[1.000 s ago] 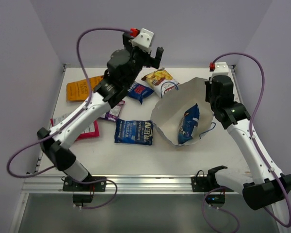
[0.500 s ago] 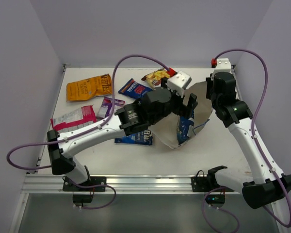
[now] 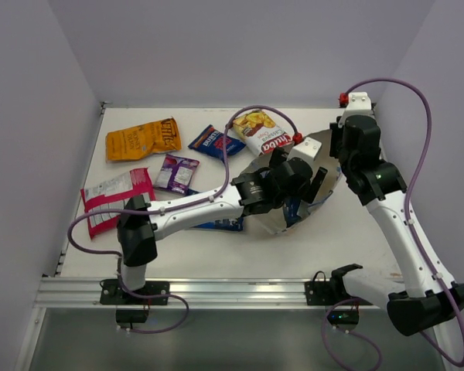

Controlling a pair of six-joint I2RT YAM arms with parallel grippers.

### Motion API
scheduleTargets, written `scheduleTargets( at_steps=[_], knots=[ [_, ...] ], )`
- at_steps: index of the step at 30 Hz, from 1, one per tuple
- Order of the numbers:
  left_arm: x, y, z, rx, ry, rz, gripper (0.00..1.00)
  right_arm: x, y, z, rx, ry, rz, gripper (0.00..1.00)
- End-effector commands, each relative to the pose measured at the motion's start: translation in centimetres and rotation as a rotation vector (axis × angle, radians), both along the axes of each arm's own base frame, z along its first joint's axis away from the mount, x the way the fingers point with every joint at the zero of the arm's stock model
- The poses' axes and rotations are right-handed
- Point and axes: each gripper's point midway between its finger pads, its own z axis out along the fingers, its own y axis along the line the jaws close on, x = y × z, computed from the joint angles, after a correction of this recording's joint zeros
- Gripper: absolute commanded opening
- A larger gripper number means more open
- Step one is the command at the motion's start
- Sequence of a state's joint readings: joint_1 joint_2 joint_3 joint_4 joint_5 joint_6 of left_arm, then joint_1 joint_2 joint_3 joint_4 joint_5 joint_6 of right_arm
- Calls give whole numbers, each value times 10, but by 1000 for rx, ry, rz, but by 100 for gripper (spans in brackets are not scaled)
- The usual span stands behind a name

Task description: Take the snacks out of the paper bag

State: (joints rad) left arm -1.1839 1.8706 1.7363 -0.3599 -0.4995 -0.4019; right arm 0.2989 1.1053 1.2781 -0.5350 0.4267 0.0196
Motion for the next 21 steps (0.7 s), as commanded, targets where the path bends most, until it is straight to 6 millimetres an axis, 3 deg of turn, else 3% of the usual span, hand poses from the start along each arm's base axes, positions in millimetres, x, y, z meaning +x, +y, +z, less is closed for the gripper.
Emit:
scheduleTargets(
  at_steps=[1, 7, 9, 10, 11, 13, 14, 17, 20, 21],
  knots=[
    [33, 13, 3, 8, -23, 128, 100, -4, -1, 26, 36, -84, 2, 0],
    [41, -1, -9, -2, 6, 97, 100, -2, -1, 23, 29, -80, 3, 0],
    [41, -6, -15, 1, 17, 80, 90, -1, 0, 22, 29, -80, 3, 0],
    [40, -7, -14, 0, 18, 73, 82, 0, -1, 22, 27, -79, 2, 0],
    [40, -7, -15, 5, 21, 73, 62, 0, -1, 21, 20, -77, 0, 0],
    [40, -3, -3, -11, 9, 79, 37, 0, -4, 18, 6, -73, -15, 0],
    [40, 0, 3, -15, -2, 76, 20, 0, -5, 18, 7, -78, -18, 0],
    [32, 8, 49, -85, -46, 43, 1, 2, -10, 11, -37, -63, -33, 0],
    [16, 21, 116, -196, -96, -14, 0, 3, -16, 8, -58, -53, -65, 0],
    [8, 34, 150, -253, -126, -31, 0, 3, -18, 6, -65, -48, -74, 0]
  ],
)
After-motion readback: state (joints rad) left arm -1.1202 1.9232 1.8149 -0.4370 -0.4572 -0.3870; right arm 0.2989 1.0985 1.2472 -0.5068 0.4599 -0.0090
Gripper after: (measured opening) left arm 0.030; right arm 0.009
